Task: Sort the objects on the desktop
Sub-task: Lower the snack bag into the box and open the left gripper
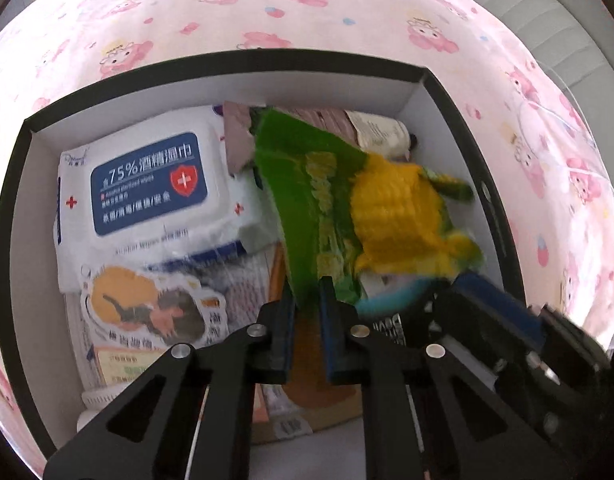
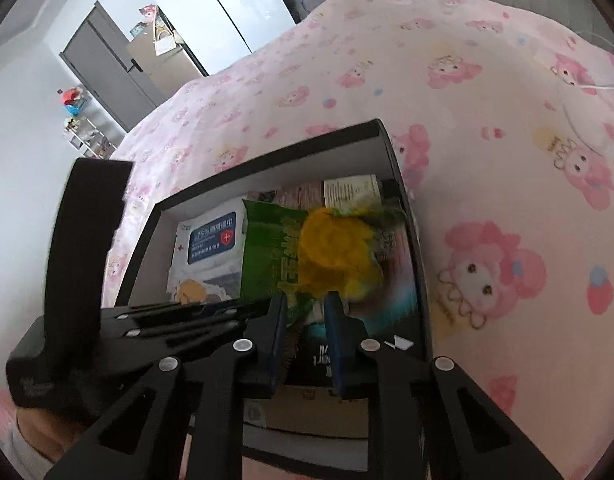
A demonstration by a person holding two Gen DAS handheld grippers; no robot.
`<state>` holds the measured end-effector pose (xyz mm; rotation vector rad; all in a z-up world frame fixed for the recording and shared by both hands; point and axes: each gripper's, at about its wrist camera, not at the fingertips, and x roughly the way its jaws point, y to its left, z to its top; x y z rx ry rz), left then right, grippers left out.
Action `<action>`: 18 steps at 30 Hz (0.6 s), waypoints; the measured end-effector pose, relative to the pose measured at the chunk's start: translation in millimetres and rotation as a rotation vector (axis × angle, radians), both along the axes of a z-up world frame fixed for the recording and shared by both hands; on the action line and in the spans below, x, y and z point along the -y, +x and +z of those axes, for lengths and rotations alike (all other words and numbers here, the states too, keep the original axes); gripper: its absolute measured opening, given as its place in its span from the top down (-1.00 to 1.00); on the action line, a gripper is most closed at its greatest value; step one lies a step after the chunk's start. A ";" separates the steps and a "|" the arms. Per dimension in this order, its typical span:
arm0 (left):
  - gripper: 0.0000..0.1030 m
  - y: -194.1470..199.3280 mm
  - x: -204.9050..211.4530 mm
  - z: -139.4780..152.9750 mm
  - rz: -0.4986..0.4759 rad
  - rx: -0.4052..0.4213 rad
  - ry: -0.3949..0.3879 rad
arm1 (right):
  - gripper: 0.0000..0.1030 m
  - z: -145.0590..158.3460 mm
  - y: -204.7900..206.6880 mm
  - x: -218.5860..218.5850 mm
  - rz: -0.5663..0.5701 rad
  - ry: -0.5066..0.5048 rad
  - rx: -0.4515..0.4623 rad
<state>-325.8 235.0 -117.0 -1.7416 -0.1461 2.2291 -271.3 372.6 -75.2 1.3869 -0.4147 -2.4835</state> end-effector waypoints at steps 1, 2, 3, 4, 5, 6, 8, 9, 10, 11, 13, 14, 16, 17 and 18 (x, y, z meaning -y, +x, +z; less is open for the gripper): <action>0.83 -1.8 1.5 -0.6 0.007 0.004 0.009 | 0.73 -2.9 -3.6 1.9 0.008 0.009 0.010; 0.83 -3.2 3.6 -1.1 0.014 0.008 0.018 | 0.73 -5.6 -5.8 4.1 0.017 0.012 0.020; 0.83 -4.2 5.9 -1.2 0.019 0.011 0.025 | 0.75 -8.4 -7.8 6.2 0.025 0.008 0.034; 0.82 -4.6 7.9 -1.0 0.019 0.013 0.025 | 0.76 -10.8 -9.7 8.3 0.032 0.009 0.045; 0.81 -4.4 9.2 -0.4 0.013 0.013 0.017 | 0.76 -12.4 -11.7 10.5 0.037 0.018 0.053; 0.79 -3.9 10.1 0.0 0.007 0.016 0.012 | 0.76 -13.7 -14.1 12.7 0.043 0.027 0.061; 0.78 -2.9 11.9 0.6 -0.003 0.021 0.012 | 0.76 -16.1 -18.9 16.4 0.052 0.045 0.076; 0.78 -2.5 12.7 0.8 -0.008 0.024 0.012 | 0.77 -17.1 -22.1 16.8 0.051 0.045 0.086; 0.77 -2.4 13.3 0.7 -0.010 0.025 0.012 | 0.77 -17.9 -26.5 16.5 0.047 0.041 0.097; 0.77 -2.9 13.5 0.0 -0.009 0.024 0.012 | 0.78 -18.5 -30.6 16.1 0.043 0.035 0.105; 0.77 -5.5 14.2 -1.1 0.002 0.028 0.020 | 0.81 -21.1 -41.1 14.5 0.036 0.010 0.128; 0.76 -7.2 14.5 -1.7 0.008 0.030 0.025 | 0.82 -22.0 -44.2 13.9 0.033 0.002 0.132; 0.76 -8.1 14.7 -1.4 0.014 0.034 0.030 | 0.82 -21.8 -45.4 12.7 0.028 -0.012 0.129; 0.76 -7.2 14.4 -0.2 0.011 0.031 0.031 | 0.82 -20.3 -41.7 12.2 0.027 -0.012 0.124; 0.76 -5.9 13.8 1.0 0.004 0.028 0.032 | 0.82 -17.7 -37.2 11.2 0.024 -0.009 0.115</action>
